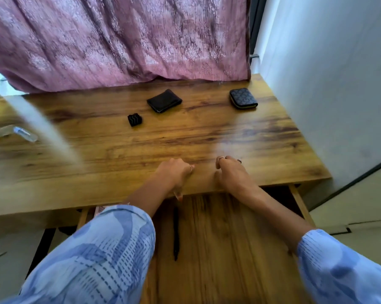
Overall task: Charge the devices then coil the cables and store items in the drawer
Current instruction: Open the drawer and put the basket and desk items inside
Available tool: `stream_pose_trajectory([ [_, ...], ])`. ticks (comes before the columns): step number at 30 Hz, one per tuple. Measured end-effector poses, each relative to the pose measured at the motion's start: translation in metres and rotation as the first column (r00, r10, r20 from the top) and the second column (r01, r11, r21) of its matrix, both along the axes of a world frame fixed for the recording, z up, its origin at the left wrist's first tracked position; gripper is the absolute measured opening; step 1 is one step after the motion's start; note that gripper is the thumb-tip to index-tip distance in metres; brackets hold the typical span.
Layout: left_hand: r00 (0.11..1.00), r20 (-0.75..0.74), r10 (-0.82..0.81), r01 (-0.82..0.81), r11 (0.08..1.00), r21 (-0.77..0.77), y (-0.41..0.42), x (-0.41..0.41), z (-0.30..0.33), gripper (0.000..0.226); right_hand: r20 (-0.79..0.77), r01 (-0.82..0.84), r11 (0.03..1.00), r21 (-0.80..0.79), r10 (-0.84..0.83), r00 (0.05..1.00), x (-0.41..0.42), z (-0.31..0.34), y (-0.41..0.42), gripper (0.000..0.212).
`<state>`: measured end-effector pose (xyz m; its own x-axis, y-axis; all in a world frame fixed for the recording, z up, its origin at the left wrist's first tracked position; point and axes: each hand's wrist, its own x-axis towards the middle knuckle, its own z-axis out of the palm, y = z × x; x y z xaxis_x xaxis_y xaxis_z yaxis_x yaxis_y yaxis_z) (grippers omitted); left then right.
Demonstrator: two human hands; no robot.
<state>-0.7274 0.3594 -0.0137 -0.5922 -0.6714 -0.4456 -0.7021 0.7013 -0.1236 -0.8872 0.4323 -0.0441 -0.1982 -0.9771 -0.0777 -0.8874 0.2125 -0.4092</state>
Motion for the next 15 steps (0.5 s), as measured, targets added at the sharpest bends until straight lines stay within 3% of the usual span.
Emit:
stream_pose_trajectory([
  [5,0.994,-0.107,0.008,-0.011,0.999,-0.031,0.003,0.019,-0.007,0.093,0.252,-0.094,0.992,0.086,0.07,0.965,0.021,0.004,0.07,0.021],
  [15,0.978,-0.186,0.096,-0.105,0.994,-0.038,0.006,0.03,-0.016,0.086,0.352,-0.327,0.887,0.328,0.206,0.913,0.071,-0.085,0.079,0.03],
])
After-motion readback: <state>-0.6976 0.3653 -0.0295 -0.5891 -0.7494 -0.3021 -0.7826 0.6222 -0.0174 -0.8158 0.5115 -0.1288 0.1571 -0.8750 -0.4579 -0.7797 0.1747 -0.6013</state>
